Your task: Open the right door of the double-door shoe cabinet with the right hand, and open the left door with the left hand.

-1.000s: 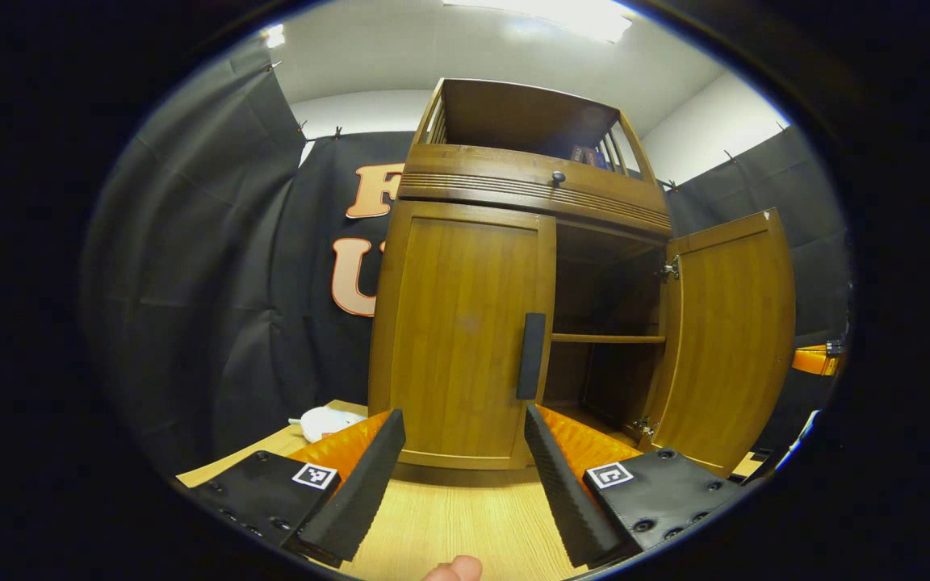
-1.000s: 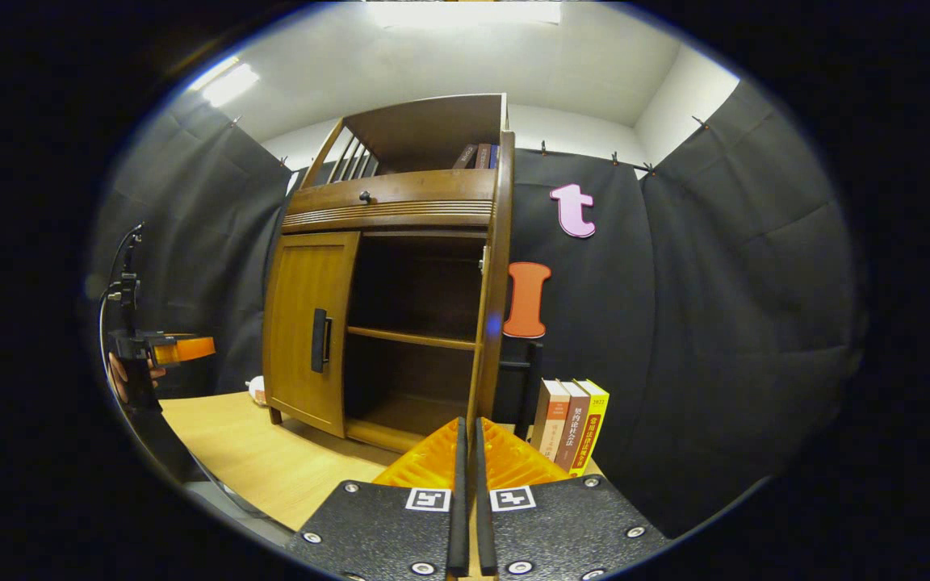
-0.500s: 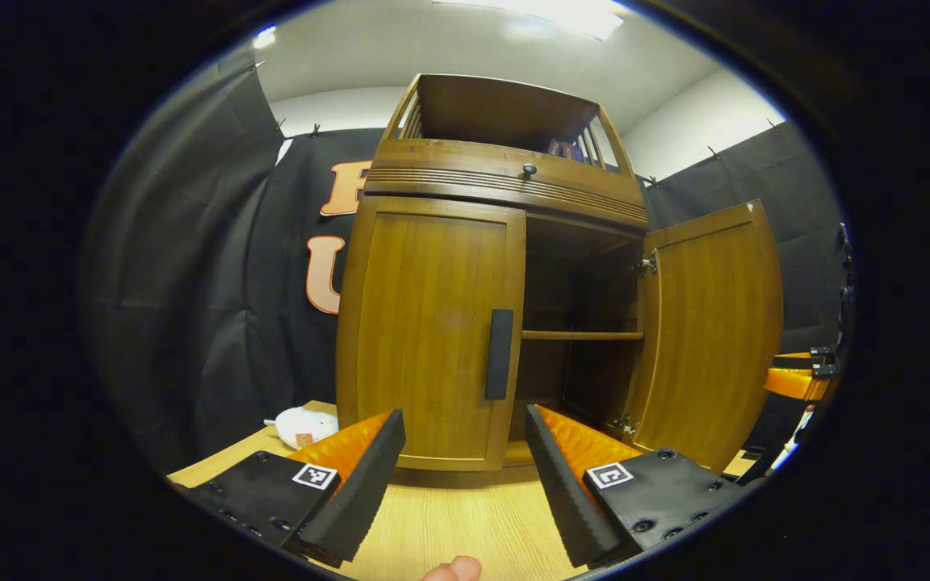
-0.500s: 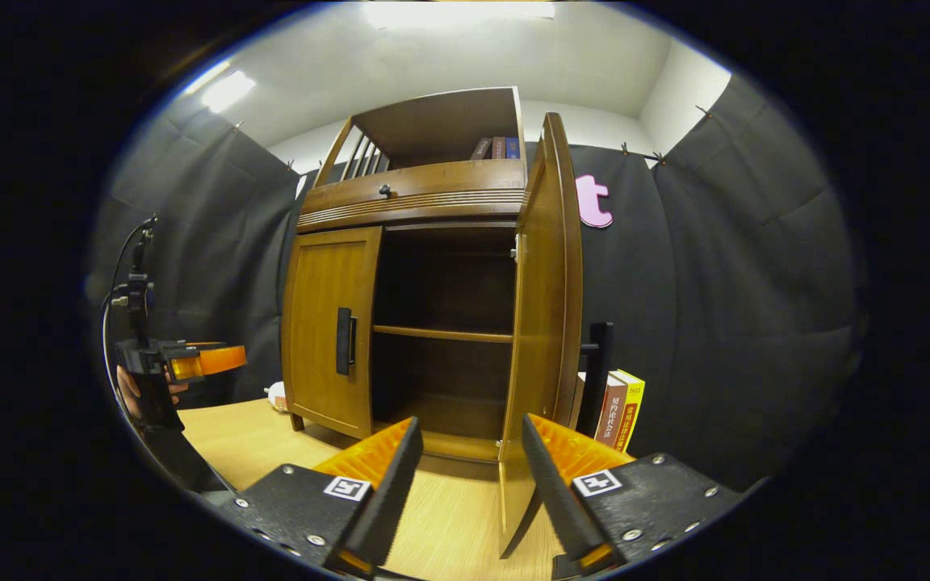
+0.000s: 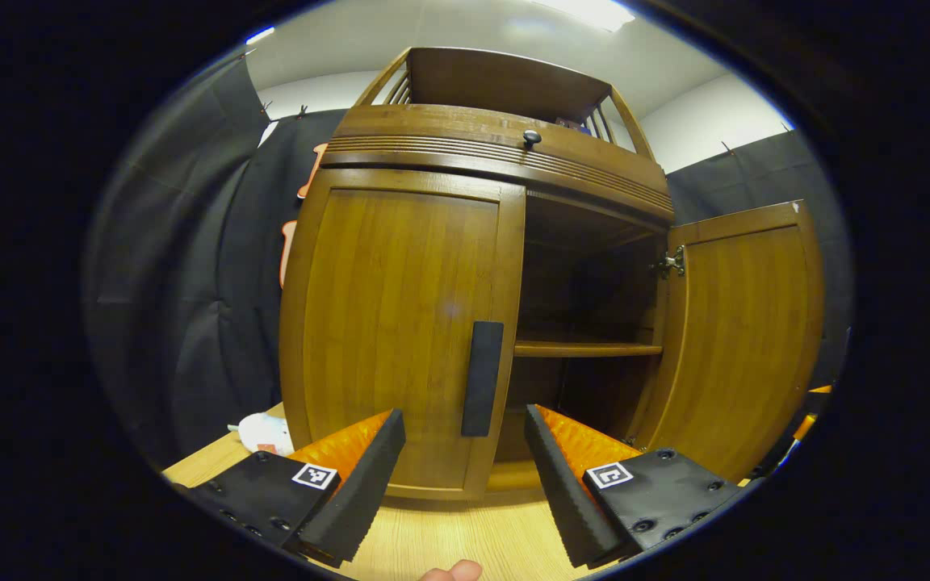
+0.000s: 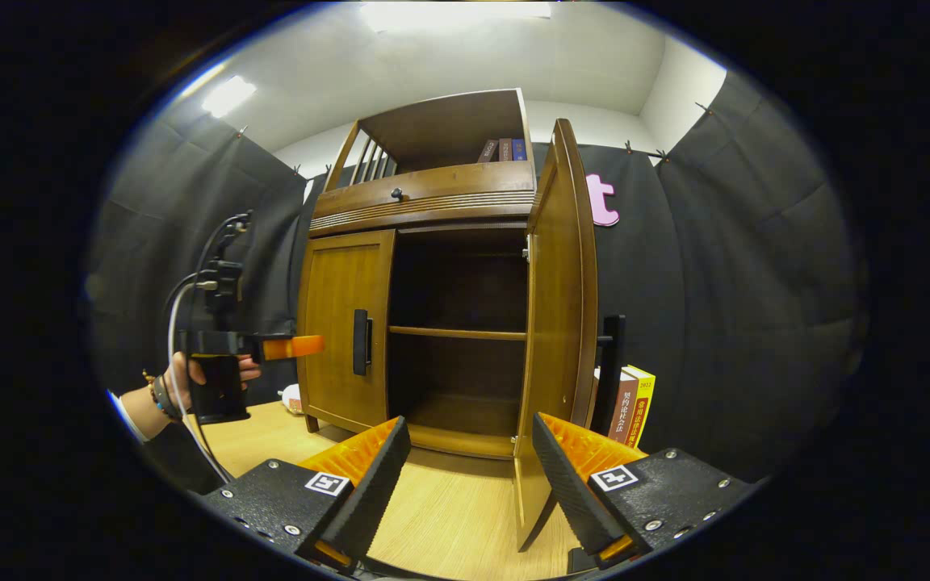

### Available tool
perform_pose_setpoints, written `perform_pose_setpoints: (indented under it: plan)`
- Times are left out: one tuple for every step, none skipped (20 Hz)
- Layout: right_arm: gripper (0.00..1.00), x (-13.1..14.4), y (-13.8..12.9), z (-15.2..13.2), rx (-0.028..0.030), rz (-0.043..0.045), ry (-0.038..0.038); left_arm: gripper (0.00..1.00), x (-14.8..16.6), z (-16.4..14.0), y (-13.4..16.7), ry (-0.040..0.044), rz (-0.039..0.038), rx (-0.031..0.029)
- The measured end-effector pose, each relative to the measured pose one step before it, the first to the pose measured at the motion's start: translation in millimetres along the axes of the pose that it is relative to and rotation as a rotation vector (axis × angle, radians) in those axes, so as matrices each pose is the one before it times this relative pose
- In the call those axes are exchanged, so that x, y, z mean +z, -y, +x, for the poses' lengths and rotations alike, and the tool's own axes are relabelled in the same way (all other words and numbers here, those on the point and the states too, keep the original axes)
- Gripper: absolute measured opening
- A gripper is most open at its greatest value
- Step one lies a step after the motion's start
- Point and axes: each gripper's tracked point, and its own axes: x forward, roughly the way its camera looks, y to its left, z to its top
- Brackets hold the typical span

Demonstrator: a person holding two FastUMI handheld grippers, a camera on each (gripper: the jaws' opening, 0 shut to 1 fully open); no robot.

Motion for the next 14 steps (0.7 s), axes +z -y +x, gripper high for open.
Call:
perform_pose_setpoints:
  plan:
    - [0.93, -0.83, -1.48, -5.88, 0.00293, 0.00017, -0.00073, 0.96, 0.2, 12.47, 0.77, 0.00323, 0.00337, 0.00137]
    - [0.93, 0.11, -1.89, -3.3, 0.00718, 0.00627, -0.00086, 0.99, -3.37, 14.63, 1.62, -0.00046, -0.00147, -0.00166]
    - [0.93, 0.87, -0.91, -3.3, 0.00991, 0.00685, -0.00016, 0.94, -4.11, 12.88, 1.75, -0.009, -0.00057, -0.0041]
    - [0.93, 0.19, -1.52, -2.45, 0.00793, 0.00464, 0.0009, 0.94, -3.82, 13.01, 1.28, -0.00218, 0.0059, -0.00492]
    - [0.93, 1.57, 1.67, -1.94, 0.00053, 0.00096, 0.00258, 0.94, -4.65, 12.32, 0.82, -0.0085, 0.01199, -0.00174]
    - [0.93, -0.46, 1.34, -1.83, -0.00008, -0.0028, 0.00045, 0.96, -2.18, 11.77, -0.69, -0.00341, 0.00775, 0.00383]
    - [0.93, 0.0, 2.4, -1.54, -0.00159, -0.0029, 0.00127, 0.94, -2.0, 9.59, -2.15, 0.00041, 0.00845, 0.00671]
    - [0.93, -0.98, 1.82, -1.18, -0.00289, -0.00206, -0.00105, 0.94, -1.99, 9.67, -2.63, 0.0004, 0.00771, 0.01563]
    - [0.93, -1.48, 1.99, -1.87, -0.00202, -0.00228, -0.00388, 0.94, -1.17, 8.2, -2.38, 0.00247, 0.00194, 0.00865]
    - [0.93, -1.02, 2.14, -1.8, -0.00329, -0.0032, -0.00343, 0.94, -0.28, 6.63, -0.52, -0.00084, -0.00291, 0.0048]
    - [0.98, -1.28, 2.12, -2.27, -0.00307, -0.00546, -0.00333, 0.94, -0.11, 4.49, -2.85, -0.00101, 0.00157, 0.0136]
    - [0.98, -0.23, 1.58, -0.22, -0.00187, -0.00501, 0.00049, 0.93, -0.84, 0.59, 4.52, 0.00465, -0.00704, -0.02082]
    - [0.93, -0.81, -0.03, -1.17, 0.0002, -0.00279, -0.00021, 0.92, 6.49, -0.54, -0.22, 0.01504, 0.00447, 0.00679]
    - [0.94, -0.41, 0.5, 0.74, -0.00158, 0.00159, -0.00153, 0.91, 3.32, 0.12, 0.26, 0.01192, 0.00971, -0.00049]
